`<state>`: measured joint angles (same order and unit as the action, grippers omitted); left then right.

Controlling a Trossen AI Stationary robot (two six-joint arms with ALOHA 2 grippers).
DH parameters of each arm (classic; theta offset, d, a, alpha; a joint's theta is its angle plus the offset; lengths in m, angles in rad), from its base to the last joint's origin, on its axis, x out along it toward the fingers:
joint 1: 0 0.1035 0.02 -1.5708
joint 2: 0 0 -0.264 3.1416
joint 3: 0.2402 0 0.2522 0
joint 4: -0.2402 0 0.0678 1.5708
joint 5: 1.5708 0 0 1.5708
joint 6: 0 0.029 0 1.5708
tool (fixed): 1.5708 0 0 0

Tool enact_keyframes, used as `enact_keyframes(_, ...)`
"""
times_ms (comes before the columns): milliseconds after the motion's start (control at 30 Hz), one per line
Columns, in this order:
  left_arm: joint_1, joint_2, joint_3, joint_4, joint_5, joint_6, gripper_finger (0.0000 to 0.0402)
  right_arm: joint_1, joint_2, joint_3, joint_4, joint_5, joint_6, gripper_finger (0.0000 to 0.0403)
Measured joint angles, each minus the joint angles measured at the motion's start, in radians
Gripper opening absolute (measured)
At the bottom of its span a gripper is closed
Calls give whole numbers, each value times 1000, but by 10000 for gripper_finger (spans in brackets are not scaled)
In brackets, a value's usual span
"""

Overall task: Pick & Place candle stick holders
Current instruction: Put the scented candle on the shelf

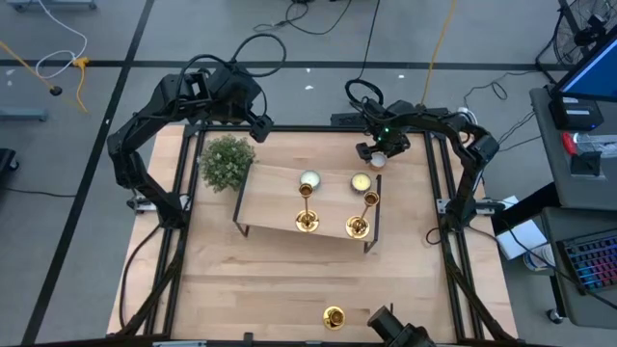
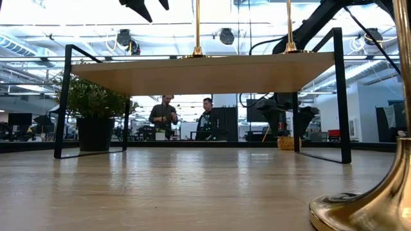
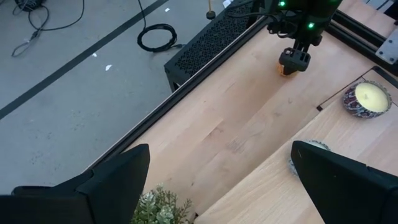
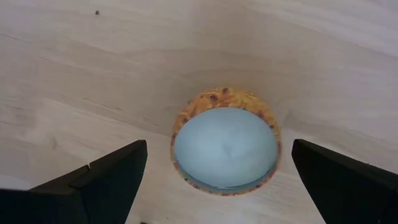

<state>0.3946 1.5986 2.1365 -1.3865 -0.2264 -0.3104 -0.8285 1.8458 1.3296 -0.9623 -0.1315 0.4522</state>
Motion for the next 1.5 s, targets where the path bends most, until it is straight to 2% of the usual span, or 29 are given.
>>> enact_keyframes(200,-24,0,0,0,-1,-4,397,24,0,0,0,11,0,383)
enact_keyframes(433,-37,0,0,0,-2,-10,397,35,0,-5,3,31,8,343)
enact_keyframes(900,-51,0,0,0,-3,-18,397,35,-2,-153,102,27,57,283)
enact_keyframes(1033,-50,0,0,0,-3,-18,397,35,0,-141,97,26,63,285)
enact_keyframes(1300,-50,0,0,-1,-2,-21,397,35,2,-68,106,30,54,315)
enact_keyframes(1500,-50,0,0,-2,-2,-13,397,27,2,-62,120,29,50,330)
